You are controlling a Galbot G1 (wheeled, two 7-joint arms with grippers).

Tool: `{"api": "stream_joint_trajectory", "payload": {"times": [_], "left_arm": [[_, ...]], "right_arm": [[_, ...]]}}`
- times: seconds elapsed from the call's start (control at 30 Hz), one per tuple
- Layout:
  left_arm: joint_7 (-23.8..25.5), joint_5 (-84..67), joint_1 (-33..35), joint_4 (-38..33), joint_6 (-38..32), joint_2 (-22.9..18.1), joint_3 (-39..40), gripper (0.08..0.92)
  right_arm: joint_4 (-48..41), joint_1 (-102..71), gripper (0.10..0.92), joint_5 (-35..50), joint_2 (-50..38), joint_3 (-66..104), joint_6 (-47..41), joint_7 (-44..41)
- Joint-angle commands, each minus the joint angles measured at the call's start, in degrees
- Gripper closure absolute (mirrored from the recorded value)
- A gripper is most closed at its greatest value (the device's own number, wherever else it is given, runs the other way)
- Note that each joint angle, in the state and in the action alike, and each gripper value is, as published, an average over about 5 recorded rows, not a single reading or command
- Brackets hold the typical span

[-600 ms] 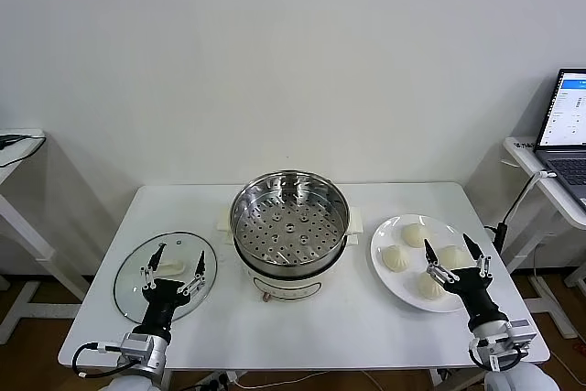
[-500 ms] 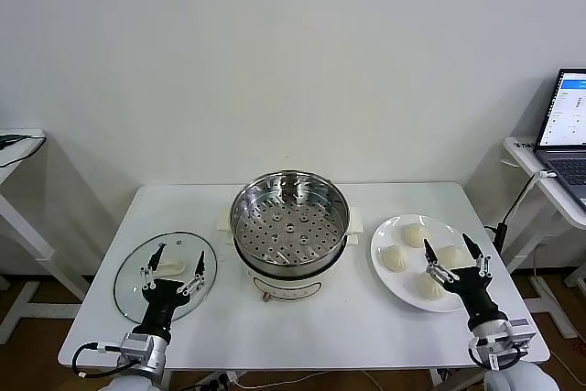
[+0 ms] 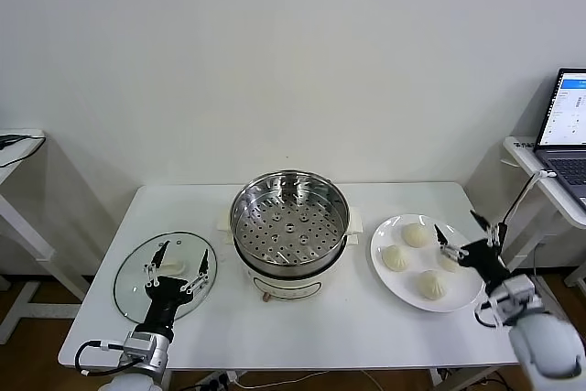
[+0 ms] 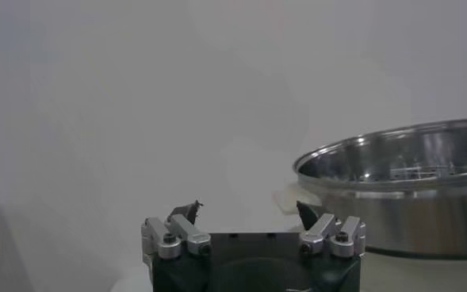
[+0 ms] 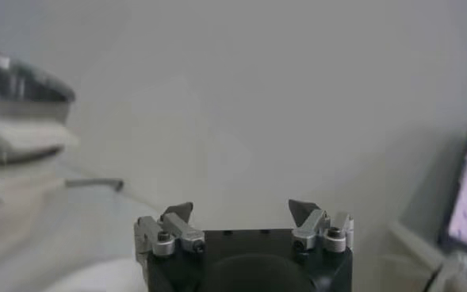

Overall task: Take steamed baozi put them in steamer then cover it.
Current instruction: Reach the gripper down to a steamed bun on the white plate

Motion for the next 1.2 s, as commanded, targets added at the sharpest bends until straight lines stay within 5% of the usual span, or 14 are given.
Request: {"api": "stream_joint_trajectory", "payload": {"times": [0.03, 0.27, 0.43, 1.2], "left_arm": [[-0.13, 0.51, -0.12, -0.11, 0.13, -0.31, 0.52, 0.177], [-0.66, 0.83, 0.15, -0.71, 0.78, -1.39, 0.57, 0.177], [-0.72, 1.21, 0.22, -0.66, 1.02, -2.13, 0.56, 0.177], [-0.60, 2.33, 0.66, 0.65, 0.76, -2.94, 0.74, 0.177]], "right_arm": [[-14.32, 25.34, 0.203, -9.71, -19.23, -24.21, -3.11, -20.82], [-24.86, 54.45, 0.203, -12.23, -17.73, -51.86, -2.82, -41.55], [-31.31, 66.07, 0.203, -13.99, -12.27, -64.09, -2.03, -47.35], [-47.84, 66.78, 0.203, -19.78, 5.49, -66.95, -0.21, -47.05]]}}
